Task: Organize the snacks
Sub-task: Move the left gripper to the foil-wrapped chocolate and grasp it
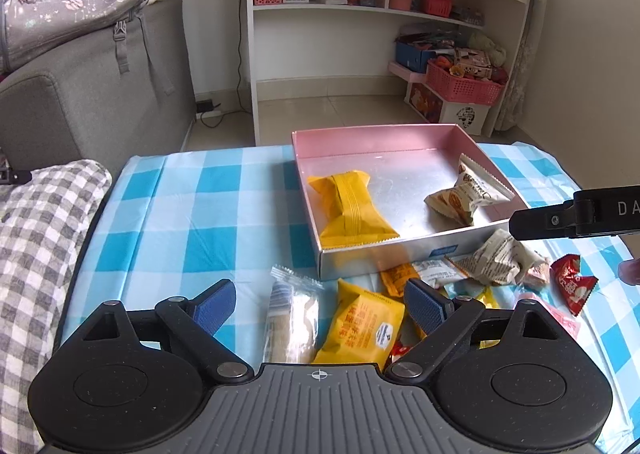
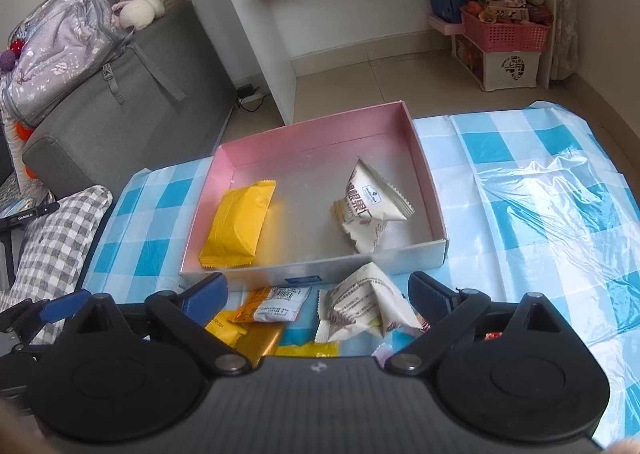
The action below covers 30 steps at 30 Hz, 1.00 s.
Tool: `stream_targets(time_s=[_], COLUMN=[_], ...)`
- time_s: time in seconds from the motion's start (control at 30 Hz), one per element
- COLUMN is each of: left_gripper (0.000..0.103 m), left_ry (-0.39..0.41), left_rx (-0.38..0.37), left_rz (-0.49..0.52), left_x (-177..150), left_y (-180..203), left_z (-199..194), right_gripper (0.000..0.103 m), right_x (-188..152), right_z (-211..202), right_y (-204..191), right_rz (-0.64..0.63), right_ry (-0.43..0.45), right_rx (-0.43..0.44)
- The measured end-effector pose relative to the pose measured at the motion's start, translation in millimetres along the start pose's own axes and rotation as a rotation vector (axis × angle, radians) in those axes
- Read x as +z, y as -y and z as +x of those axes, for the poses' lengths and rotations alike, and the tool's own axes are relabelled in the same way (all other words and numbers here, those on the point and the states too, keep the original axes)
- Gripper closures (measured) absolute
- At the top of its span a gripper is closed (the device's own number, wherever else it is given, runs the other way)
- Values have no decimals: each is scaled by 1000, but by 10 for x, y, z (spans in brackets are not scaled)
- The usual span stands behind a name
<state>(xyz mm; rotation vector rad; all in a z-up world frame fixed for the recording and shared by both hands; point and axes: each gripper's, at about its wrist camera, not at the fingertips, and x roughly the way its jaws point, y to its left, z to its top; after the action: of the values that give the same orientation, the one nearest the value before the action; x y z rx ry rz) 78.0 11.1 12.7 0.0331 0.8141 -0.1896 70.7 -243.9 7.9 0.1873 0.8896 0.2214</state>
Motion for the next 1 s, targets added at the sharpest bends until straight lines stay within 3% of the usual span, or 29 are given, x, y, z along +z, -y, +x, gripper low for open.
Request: stream_targets(time_s=[0.13,0.23,0.7,1.0], left_gripper=[10,4,3,3], left_ry=[-5,1,-14,-13], left_rx=[-4,0,-21,-22], left_rz=[-4,-6,-12,5], left_x=[-142,-243,-577,-845], left_y=[-99,-173,-399,-561], left_z=[-86,-134,-221,-179], right_gripper=[3,1,0,0], right_x=[-141,-252,-663,-887], right_z=[-43,-80,-136,-154], right_y=[-118,-193,-228,-143], right_rz=[-52,-97,-259,-285], right_ry=[12,27,57,67], right_rx=[-8,-9,32,70])
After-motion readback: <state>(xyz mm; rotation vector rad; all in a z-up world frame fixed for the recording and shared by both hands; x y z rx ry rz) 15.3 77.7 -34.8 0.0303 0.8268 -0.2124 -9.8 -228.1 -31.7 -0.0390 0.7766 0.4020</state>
